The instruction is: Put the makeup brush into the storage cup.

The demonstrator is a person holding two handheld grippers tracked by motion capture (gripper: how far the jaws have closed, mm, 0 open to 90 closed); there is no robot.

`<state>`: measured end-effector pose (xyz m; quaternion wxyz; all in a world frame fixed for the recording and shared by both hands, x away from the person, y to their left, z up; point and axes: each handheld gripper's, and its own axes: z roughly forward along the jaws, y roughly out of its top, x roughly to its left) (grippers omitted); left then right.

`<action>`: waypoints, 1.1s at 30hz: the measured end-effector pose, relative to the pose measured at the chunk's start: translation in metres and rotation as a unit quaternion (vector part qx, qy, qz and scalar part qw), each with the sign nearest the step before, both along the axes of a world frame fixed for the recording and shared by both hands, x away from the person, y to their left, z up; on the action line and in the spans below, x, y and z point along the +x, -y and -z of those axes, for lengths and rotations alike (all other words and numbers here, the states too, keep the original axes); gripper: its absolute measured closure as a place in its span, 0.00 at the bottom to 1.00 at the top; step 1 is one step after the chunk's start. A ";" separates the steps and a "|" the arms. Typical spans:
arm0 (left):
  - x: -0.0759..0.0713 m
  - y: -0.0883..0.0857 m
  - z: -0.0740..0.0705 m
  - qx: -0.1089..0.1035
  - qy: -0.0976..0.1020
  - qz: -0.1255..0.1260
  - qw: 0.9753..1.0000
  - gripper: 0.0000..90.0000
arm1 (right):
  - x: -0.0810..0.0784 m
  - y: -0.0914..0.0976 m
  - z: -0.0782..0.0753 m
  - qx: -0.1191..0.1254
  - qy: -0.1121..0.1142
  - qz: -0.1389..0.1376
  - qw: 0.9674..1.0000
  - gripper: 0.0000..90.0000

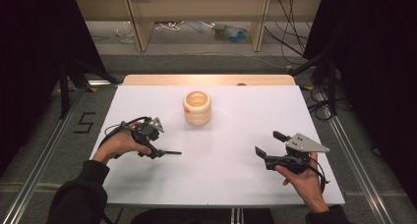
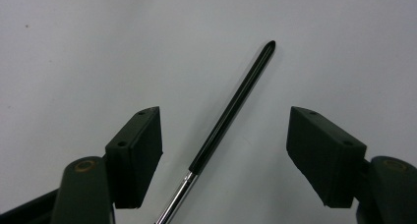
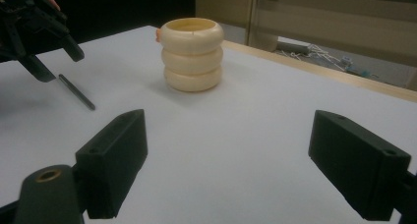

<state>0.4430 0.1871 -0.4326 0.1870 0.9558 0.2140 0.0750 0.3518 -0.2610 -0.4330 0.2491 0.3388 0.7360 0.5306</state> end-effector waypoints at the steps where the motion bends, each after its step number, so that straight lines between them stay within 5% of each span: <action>1: 0.000 0.000 0.002 0.001 -0.003 -0.006 1.000 0.33 | 0.000 0.000 0.000 0.000 -0.001 -0.002 1.000 0.18; 6: 0.004 0.001 0.005 0.012 -0.001 -0.003 1.000 0.37 | -0.001 0.001 -0.001 -0.015 -0.011 0.001 1.000 0.18; 8: 0.006 0.000 0.007 0.019 -0.004 -0.003 1.000 0.39 | 0.001 0.000 0.001 -0.002 0.005 -0.001 1.000 0.18; 12: 0.003 0.000 0.010 0.013 -0.027 -0.022 0.999 0.43 | -0.001 0.000 0.000 -0.007 -0.007 -0.001 1.000 0.18; 14: 0.007 0.000 0.012 0.032 -0.017 0.005 0.999 0.46 | -0.001 -0.001 0.000 -0.006 -0.008 0.000 1.000 0.18; 16: 0.004 0.001 0.013 0.026 -0.028 -0.006 0.999 0.48 | 0.000 -0.001 -0.001 -0.008 0.000 -0.004 1.000 0.18; 32: 0.011 0.001 0.018 0.058 -0.027 0.032 0.997 0.63 | -0.001 -0.003 -0.001 -0.009 -0.013 -0.008 1.000 0.18; 33: 0.009 0.002 0.018 0.056 -0.035 0.018 0.998 0.63 | -0.001 -0.002 -0.001 -0.010 -0.013 -0.009 1.000 0.18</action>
